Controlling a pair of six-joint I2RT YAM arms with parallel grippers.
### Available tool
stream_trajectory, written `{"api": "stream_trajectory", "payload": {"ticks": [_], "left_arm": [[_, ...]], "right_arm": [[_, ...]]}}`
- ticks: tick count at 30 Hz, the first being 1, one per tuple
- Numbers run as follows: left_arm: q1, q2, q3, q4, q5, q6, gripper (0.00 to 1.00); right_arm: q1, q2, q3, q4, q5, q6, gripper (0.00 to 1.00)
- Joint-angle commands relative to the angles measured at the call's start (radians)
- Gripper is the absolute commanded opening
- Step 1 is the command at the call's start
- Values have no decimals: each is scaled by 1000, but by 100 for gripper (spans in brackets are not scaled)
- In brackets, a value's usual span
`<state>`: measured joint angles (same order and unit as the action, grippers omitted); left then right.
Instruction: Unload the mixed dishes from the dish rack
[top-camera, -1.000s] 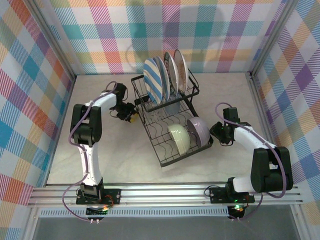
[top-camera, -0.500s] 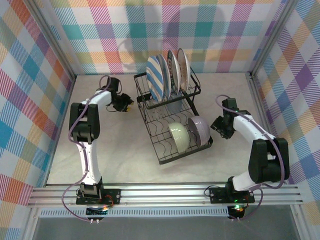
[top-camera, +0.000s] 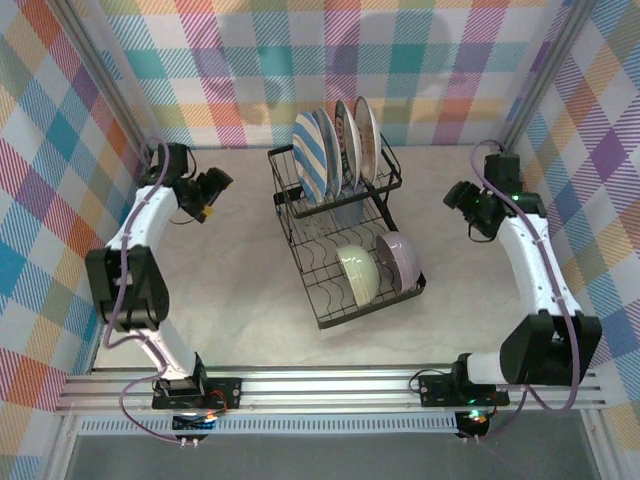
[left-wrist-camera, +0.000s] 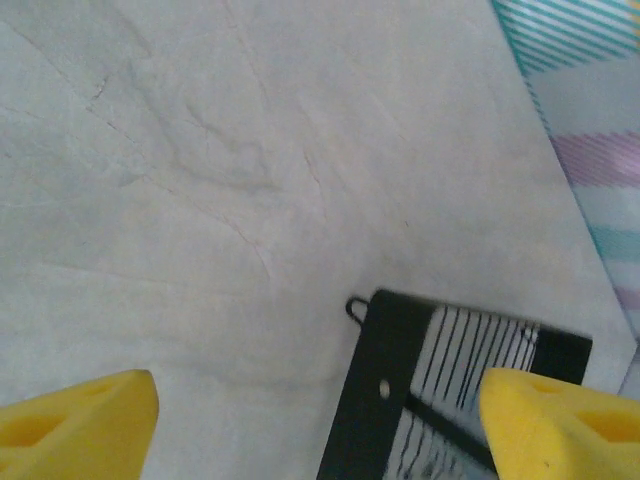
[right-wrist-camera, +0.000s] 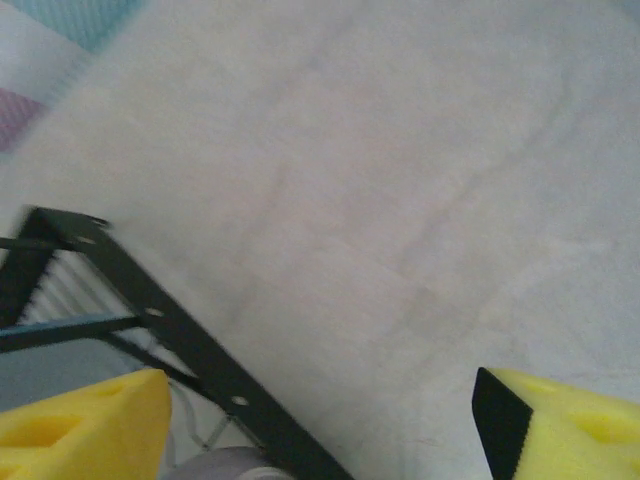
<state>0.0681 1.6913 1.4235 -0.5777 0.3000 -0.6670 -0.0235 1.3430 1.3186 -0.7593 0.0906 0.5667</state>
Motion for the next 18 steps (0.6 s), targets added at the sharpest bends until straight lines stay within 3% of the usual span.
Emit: {"api": "stream_trajectory", "payload": {"ticks": [1, 6, 11, 18], "left_arm": [[5, -158, -71, -77, -11, 77, 97], [4, -356, -162, -55, 17, 95, 100], [-6, -520, -239, -15, 130, 103, 100], [-151, -629, -280, -3, 146, 130, 100]], "right_arm": [[50, -55, 116, -31, -46, -75, 86], [208, -38, 318, -59, -13, -168, 95], [331, 13, 476, -75, 6, -235, 99], [495, 92, 621, -98, 120, -341, 99]]}}
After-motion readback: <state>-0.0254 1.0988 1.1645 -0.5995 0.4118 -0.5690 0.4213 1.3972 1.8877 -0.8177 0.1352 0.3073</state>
